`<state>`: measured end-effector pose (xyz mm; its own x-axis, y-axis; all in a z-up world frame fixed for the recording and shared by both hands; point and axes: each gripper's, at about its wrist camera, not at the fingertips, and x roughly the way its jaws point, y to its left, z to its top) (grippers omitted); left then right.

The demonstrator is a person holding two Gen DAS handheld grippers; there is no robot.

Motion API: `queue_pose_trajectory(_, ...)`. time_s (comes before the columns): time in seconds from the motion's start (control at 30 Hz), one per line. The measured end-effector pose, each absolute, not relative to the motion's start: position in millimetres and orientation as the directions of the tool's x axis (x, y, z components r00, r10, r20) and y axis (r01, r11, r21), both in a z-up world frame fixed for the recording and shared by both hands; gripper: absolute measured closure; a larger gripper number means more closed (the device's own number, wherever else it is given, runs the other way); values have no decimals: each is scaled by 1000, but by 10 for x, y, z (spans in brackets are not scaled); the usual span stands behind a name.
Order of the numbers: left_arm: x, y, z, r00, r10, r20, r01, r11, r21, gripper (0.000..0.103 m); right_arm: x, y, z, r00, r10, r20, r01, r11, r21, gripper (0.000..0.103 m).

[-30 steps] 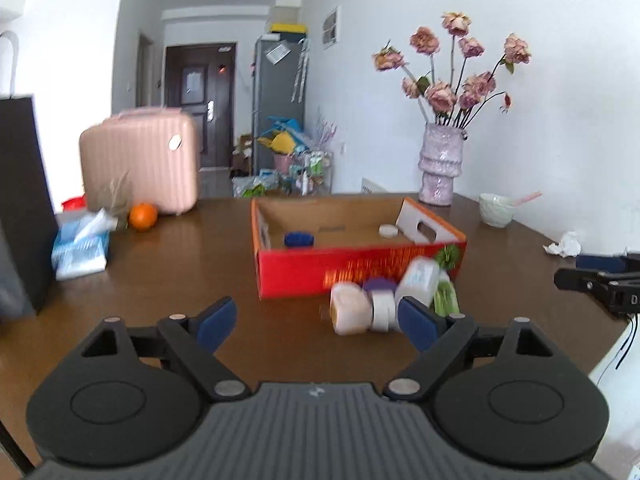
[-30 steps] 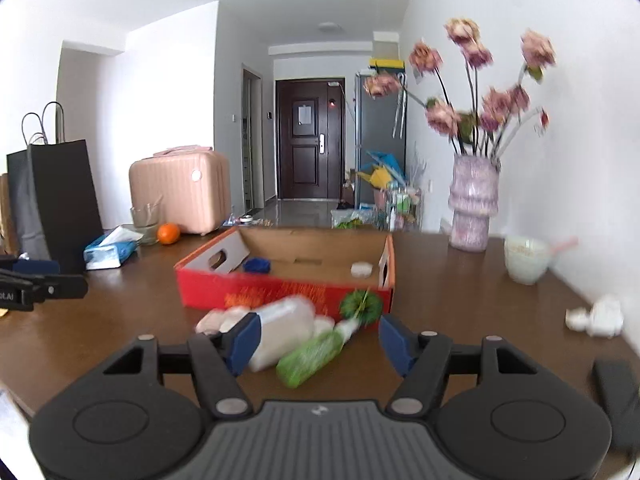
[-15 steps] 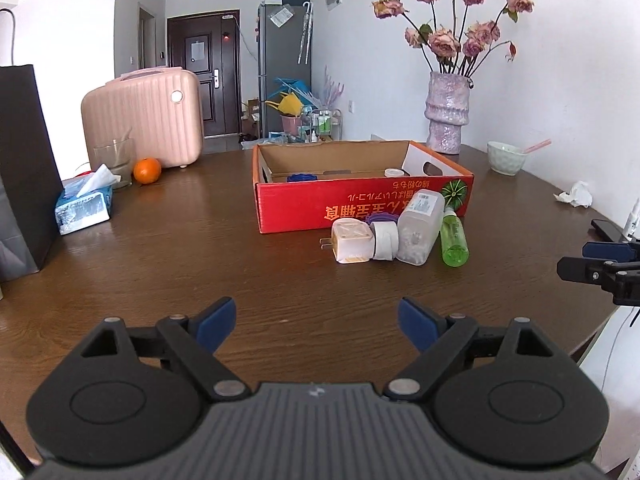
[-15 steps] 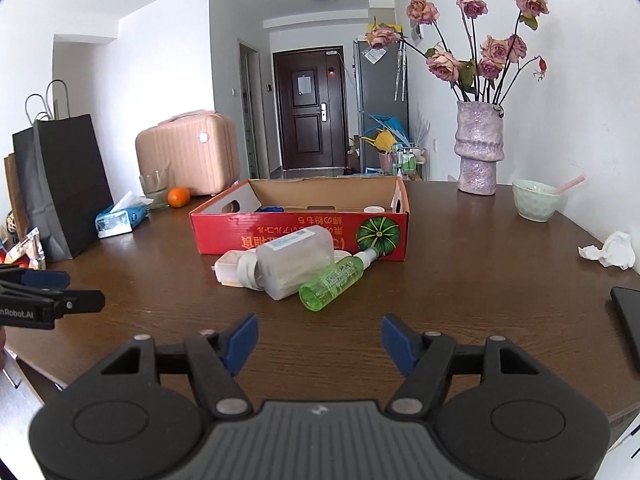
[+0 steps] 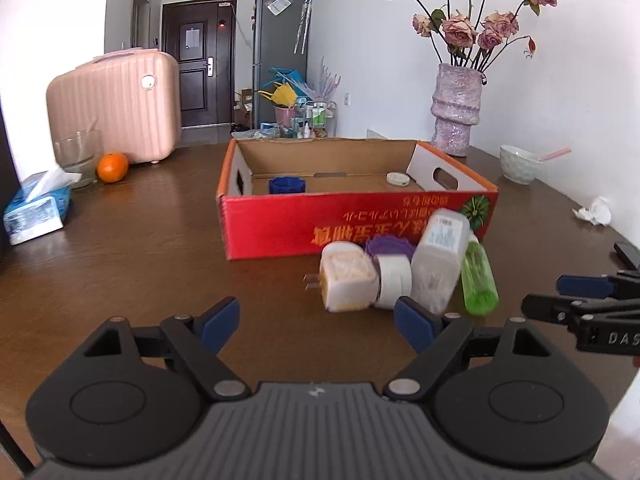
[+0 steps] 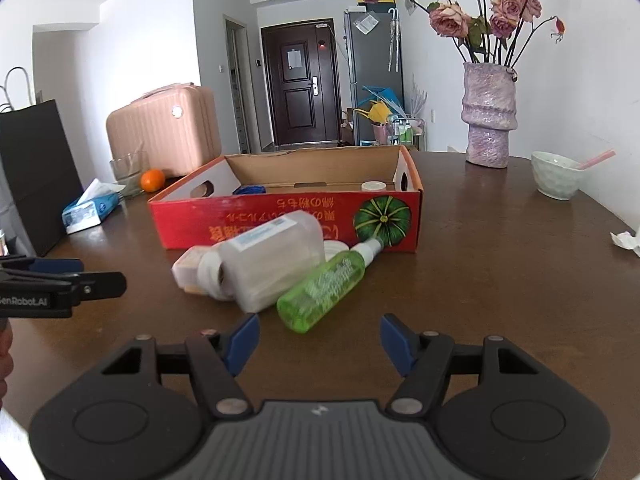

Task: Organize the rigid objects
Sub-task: 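Grasp the white plug adapter with the left tool while the right tool grasps the green spray bottle, then carry the plug adapter and spray bottle into the cardboard box with both tools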

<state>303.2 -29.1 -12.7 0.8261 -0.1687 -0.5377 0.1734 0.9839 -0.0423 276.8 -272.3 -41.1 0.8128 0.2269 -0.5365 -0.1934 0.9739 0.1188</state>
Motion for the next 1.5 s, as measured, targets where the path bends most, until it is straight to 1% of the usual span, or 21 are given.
queue_pose_trajectory(0.13, 3293, -333, -169, 816, -205, -540, 190, 978, -85, 18, 3015, -2696, -458, 814, 227, -535, -184, 974, 133, 37)
queue_pose_trajectory(0.2, 3409, -353, -196, 810, -220, -544, 194, 975, -106, 21, 3148, -2694, -488, 815, 219, -536, -167, 975, 144, 38)
queue_pose_trajectory(0.27, 3519, -373, -238, 804, -228, -549, 194, 974, -120, 28, 3281, -2694, -518, 814, 215, -539, -157, 976, 152, 40)
queue_pose_trajectory(0.33, 3606, -399, -290, 799, -230, -556, 194, 973, -123, 33, 3422, -2684, -555, 810, 203, -550, -142, 978, 151, 42)
queue_pose_trajectory(0.4, 3671, -424, -344, 797, -231, -559, 199, 973, -118, 36, 3538, -2671, -590, 809, 192, -556, -132, 980, 148, 42)
queue_pose_trajectory(0.57, 3753, -431, -373, 809, -247, -533, 207, 969, -134, 36, 3721, -2675, -658, 802, 178, -570, -126, 983, 131, 42)
queue_pose_trajectory(0.63, 3767, -419, -374, 817, -233, -527, 199, 973, -121, 36, 3764, -2680, -674, 801, 161, -577, -119, 987, 110, 42)
queue_pose_trajectory(0.7, 3791, -370, -390, 818, -211, -535, 175, 977, -118, 35, 3780, -2697, -686, 800, 146, -582, -113, 989, 92, 42)
queue_pose_trajectory(0.73, 3816, -342, -412, 808, -206, -552, 164, 979, -124, 36, 3782, -2712, -692, 800, 141, -583, -112, 990, 86, 42)
queue_pose_trajectory(0.8, 3825, -281, -443, 803, -226, -551, 165, 973, -158, 35, 3771, -2751, -710, 798, 132, -588, -101, 991, 85, 42)
queue_pose_trajectory(0.87, 3813, -291, -441, 796, -249, -552, 187, 968, -167, 34, 3778, -2783, -731, 794, 127, -595, -90, 992, 91, 42)
queue_pose_trajectory(1.03, 3830, -475, -515, 795, -248, -554, 223, 968, -113, 30, 3785, -2753, -762, 783, 130, -608, -111, 991, 69, 43)
queue_pose_trajectory(1.1, 3852, -498, -538, 791, -246, -560, 226, 968, -105, 31, 3833, -2736, -776, 776, 132, -617, -121, 991, 59, 43)
queue_pose_trajectory(1.13, 3851, -502, -552, 789, -249, -561, 228, 968, -109, 33, 3864, -2717, -775, 777, 128, -617, -129, 991, 44, 44)
queue_pose_trajectory(1.17, 3847, -500, -561, 785, -252, -566, 227, 967, -115, 33, 3890, -2701, -777, 775, 125, -620, -135, 990, 31, 49)
queue_pose_trajectory(1.23, 3803, -490, -557, 790, -237, -565, 216, 971, -106, 33, 3926, -2674, -772, 772, 129, -622, -147, 989, 22, 52)
queue_pose_trajectory(1.33, 3639, -483, -532, 807, -167, -566, 175, 984, -41, 34, 3891, -2658, -760, 773, 130, -621, -150, 988, 20, 65)
queue_pose_trajectory(1.37, 3571, -450, -524, 808, -149, -570, 157, 987, -35, 34, 3862, -2666, -755, 773, 136, -620, -154, 988, 25, 71)
queue_pose_trajectory(1.5, 3336, -242, -487, 807, -126, -577, 104, 992, -72, 34, 3680, -2668, -736, 771, 144, -620, -151, 988, 41, 72)
